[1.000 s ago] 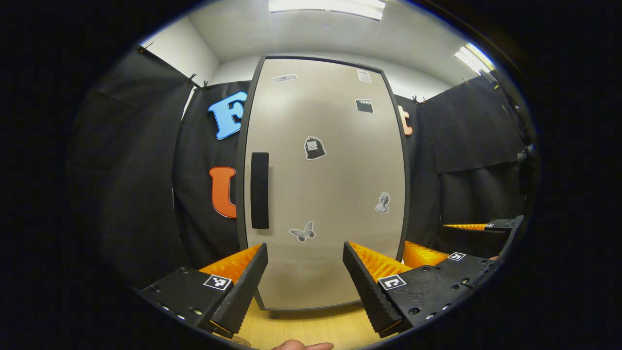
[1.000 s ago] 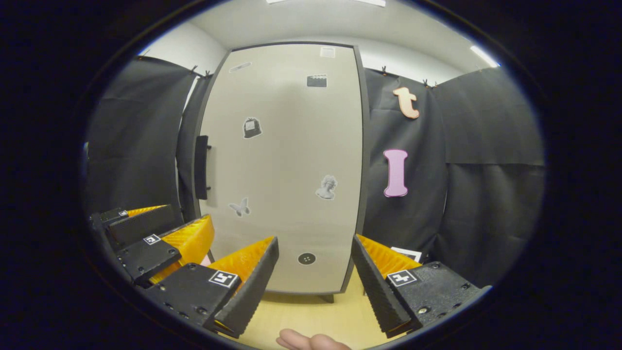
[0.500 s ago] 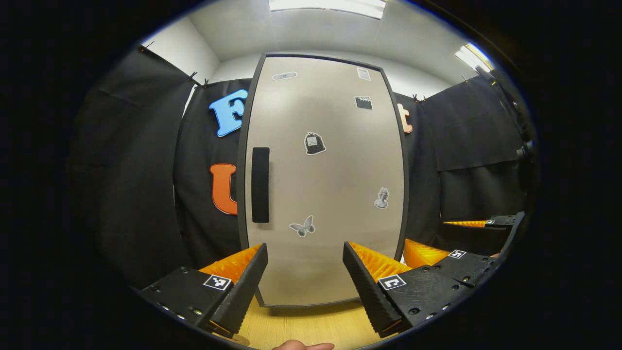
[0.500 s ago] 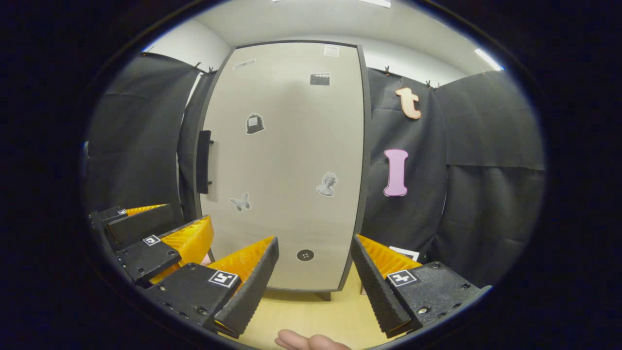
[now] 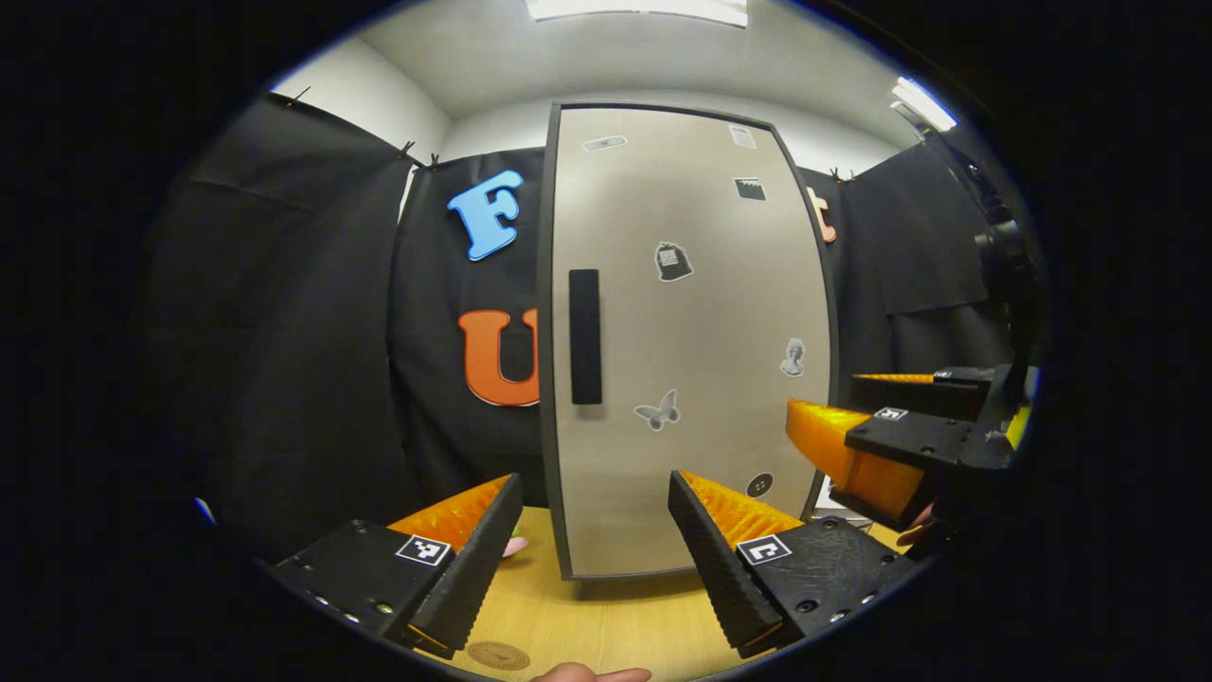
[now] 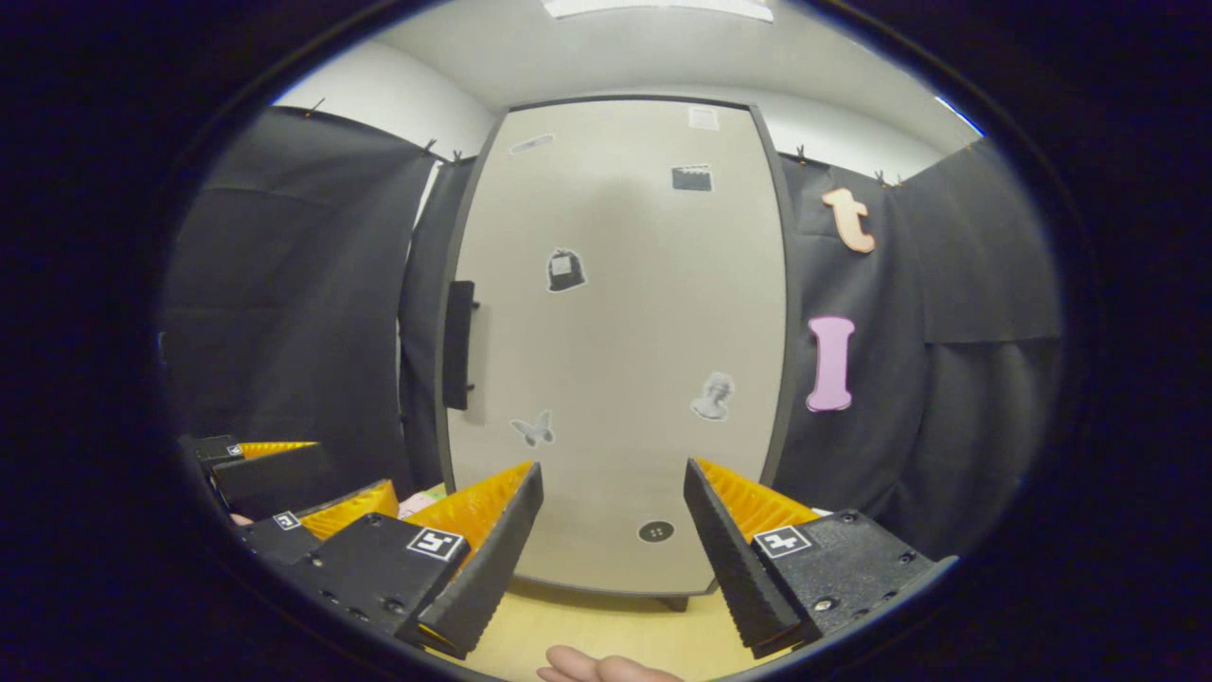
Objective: Open the cabinet door with the right hand, grasp the bottle in the cabinet with the left hand and place it on the coaster, then close the cabinet door with the right hand.
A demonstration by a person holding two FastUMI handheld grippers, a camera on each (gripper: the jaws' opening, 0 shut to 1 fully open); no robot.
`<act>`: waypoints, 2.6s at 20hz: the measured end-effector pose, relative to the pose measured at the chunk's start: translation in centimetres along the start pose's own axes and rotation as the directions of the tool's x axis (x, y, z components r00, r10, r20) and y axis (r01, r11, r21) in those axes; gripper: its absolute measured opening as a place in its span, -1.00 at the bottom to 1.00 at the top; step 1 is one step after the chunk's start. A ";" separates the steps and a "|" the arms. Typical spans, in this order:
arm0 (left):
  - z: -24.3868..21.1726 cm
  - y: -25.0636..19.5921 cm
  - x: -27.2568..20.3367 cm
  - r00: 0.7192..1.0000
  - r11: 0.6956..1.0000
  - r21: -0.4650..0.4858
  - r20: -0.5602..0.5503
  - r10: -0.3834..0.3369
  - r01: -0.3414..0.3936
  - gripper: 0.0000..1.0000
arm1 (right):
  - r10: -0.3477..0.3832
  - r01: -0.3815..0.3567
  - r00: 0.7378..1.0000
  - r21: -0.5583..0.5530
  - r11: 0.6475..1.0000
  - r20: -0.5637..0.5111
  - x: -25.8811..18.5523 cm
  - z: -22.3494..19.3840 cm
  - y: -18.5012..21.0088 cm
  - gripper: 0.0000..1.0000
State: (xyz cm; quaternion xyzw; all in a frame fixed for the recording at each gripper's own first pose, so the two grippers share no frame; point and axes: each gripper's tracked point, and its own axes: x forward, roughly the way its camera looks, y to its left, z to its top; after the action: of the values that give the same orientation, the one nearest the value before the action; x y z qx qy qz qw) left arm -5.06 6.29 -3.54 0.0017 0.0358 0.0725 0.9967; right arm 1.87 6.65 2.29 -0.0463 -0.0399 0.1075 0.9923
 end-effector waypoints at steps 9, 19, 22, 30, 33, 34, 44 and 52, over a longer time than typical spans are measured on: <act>-2.5 9.7 -4.5 0.964 0.967 0.001 -0.070 0.256 -0.256 0.88 | 0.192 -0.186 0.978 -0.083 0.979 0.075 7.7 3.4 8.6 0.97; -5.4 14.7 -8.8 0.895 0.906 0.007 -0.149 0.420 -0.423 0.90 | 0.185 -0.166 0.978 -0.183 0.969 0.092 14.1 4.7 13.4 0.72; -5.5 15.1 -9.5 0.894 0.905 0.011 -0.147 0.422 -0.426 0.90 | 0.162 -0.150 0.984 -0.155 0.976 0.071 14.7 4.2 13.8 -0.12; -6.3 18.3 -10.7 0.904 0.909 -0.036 -0.125 0.409 -0.416 0.91 | 0.224 -0.225 0.974 -0.084 0.971 -0.015 12.2 4.5 14.1 -0.54; -7.3 16.7 -10.1 0.933 0.937 -0.070 -0.137 0.331 -0.343 0.91 | 0.251 -0.253 0.967 -0.071 0.965 -0.038 9.7 4.5 14.3 -0.54; -7.8 16.1 -9.6 0.943 0.947 -0.070 -0.140 0.301 -0.312 0.90 | 0.265 -0.268 0.963 -0.067 0.961 -0.048 8.1 4.6 14.5 -0.55; -8.8 10.3 -2.3 0.988 0.998 0.002 -0.137 0.067 -0.068 0.91 | 0.383 -0.389 0.904 0.004 0.921 -0.189 -2.0 5.4 10.7 -0.55; -2.8 -1.9 8.8 0.989 0.989 0.009 -0.037 -0.146 0.146 0.90 | 0.438 -0.423 0.869 0.112 0.899 -0.229 -8.6 6.0 5.6 -0.55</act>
State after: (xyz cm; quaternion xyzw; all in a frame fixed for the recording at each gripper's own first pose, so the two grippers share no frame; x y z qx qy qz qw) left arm 3.66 5.71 -6.94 0.0037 0.0545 -0.0010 0.9985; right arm -8.16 10.71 7.08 -0.0384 0.0992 0.3204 0.9413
